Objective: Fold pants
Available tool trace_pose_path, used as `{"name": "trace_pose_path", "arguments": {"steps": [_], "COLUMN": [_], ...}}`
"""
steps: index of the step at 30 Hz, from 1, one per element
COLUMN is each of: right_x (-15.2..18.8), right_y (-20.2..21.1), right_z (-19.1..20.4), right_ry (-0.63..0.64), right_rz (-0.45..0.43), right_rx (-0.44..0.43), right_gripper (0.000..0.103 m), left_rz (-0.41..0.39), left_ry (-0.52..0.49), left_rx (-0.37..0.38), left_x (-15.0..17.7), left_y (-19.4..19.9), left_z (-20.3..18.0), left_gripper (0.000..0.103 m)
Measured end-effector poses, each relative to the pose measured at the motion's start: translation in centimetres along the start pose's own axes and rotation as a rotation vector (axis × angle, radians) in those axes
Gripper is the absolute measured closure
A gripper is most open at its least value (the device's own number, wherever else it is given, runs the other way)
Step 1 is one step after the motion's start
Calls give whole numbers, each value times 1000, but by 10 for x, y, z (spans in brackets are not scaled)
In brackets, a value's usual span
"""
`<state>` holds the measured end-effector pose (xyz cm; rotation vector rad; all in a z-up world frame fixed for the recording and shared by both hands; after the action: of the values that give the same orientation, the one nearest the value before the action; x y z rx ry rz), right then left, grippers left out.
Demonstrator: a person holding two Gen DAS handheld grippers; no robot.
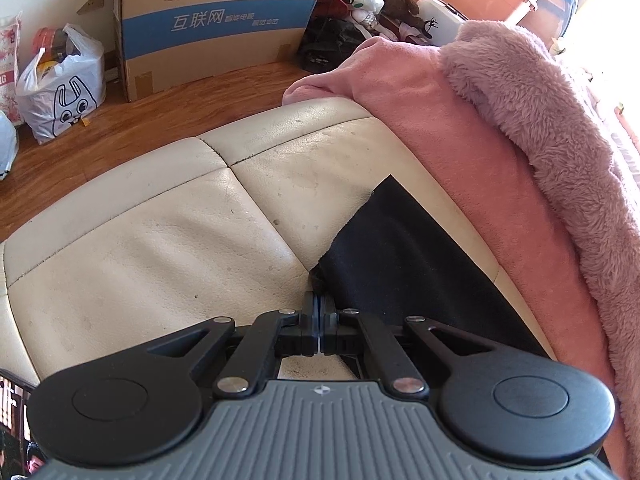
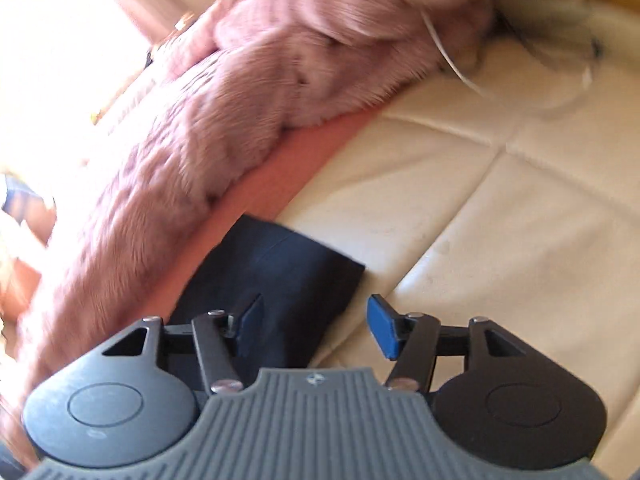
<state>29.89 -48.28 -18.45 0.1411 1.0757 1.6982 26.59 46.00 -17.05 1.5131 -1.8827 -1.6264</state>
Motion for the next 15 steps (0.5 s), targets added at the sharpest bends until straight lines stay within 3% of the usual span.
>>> {"name": "trace_pose_path", "arguments": {"steps": [3,5,6,9,15], "right_x": [-2,-1,-1,0,2], "right_y": [-15,-16,-18,-19,15], "right_z": [-12,-10,-9,-10,-25], "right_ry": [-85,-71,-53,-24,23], "right_rz": [-9,-28,-33,-43,-109], "right_rx": [-39,-56,-54,-44,65], "right_gripper": [49,52,69,93,101], "left_rz": [2,4,4,1,38], "left_ry": [-4,-12,-14,-14,-47], "left_rx": [-15,-23,-26,-32,-5], "left_x": [0,-1,-1,0,5], "left_y": [0,0,-1,1,7], "left_z": [-2,-3,-4,-6,-7], "left_gripper": [103,103,103,103,103]}}
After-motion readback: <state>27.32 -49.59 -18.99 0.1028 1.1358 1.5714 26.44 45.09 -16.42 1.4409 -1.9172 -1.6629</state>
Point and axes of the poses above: each gripper's, at about its wrist camera, not at the fingertips, and y roughly against the way its jaws point, z to its left, x to its underside, the point moved 2 cm from there along -y, roughly the way its jaws point, and after that the axes turned 3 degrees about x, right-handed, at the moved point
